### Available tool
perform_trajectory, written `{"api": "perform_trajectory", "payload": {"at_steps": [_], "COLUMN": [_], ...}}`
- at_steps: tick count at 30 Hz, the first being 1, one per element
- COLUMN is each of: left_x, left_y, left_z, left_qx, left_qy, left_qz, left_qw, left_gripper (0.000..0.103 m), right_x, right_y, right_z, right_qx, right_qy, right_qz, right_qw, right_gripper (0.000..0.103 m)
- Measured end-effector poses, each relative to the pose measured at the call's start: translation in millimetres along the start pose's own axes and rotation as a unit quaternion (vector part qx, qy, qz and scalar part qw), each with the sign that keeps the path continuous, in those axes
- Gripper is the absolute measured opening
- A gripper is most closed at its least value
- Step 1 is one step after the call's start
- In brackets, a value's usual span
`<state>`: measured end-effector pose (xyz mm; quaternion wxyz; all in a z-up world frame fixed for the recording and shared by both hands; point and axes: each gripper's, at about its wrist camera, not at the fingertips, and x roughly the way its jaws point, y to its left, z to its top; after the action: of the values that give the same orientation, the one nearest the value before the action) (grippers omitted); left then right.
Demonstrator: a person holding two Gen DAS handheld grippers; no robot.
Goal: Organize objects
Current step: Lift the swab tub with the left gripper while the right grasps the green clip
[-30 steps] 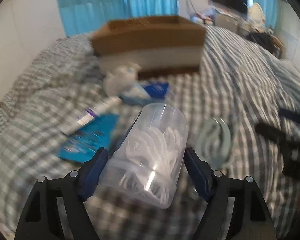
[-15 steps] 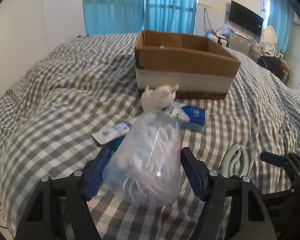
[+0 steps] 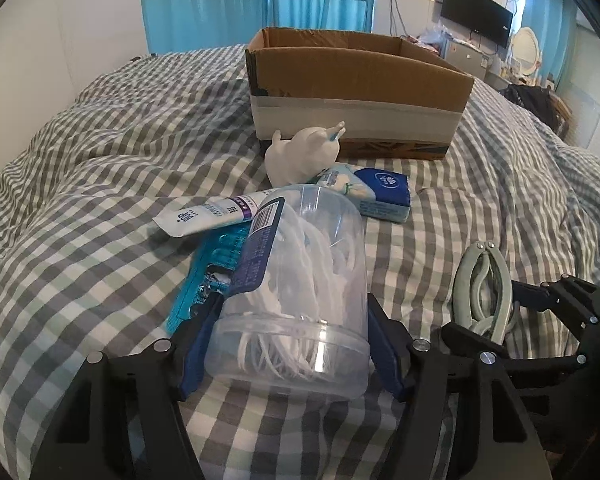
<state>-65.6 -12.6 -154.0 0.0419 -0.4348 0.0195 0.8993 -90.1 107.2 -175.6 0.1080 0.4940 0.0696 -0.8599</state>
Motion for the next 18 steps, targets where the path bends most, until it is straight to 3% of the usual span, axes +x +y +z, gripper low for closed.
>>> {"api": "perform_trajectory", "payload": {"at_steps": [4,5,6,12,18], "left_x": [-8.8,-11.0,-13.1,-22.9,-35.6], "left_y": [-0.8,-2.0,-3.2,-10.0,-15.3], "left_z": [-3.0,-4.1,-5.6,-10.4,-12.5], "left_qx": [-0.008,-0.008,-0.008,-0.009,-0.013], "left_qy": [-0.008,-0.009,-0.009,-0.008,-0.014], "left_qz": [-0.004,-0.005,-0.005,-0.012,-0.015], "left_qw": [0.9999,0.9999,0.9999,0.9999,0.9997], "left_gripper": [0.067,0.067,0.067,0.066,0.065], "right_x": [-12.6,-16.6,-21.0,-41.3,-64.8], "right_y": [-3.3,-5.3,-8.2,-25.7,-20.0], "right_z": [-5.7,-6.6,-6.0,-12.2,-11.3], "right_qx": [0.005,0.009,0.012,0.037,0.030], "right_qy": [-0.011,-0.015,-0.022,-0.038,-0.066], "right_qz": [0.008,0.012,0.008,0.040,0.044], "right_qw": [1.000,1.000,1.000,0.998,0.996], "right_gripper": [0.062,0.045,0.035,0.026,0.019]}}
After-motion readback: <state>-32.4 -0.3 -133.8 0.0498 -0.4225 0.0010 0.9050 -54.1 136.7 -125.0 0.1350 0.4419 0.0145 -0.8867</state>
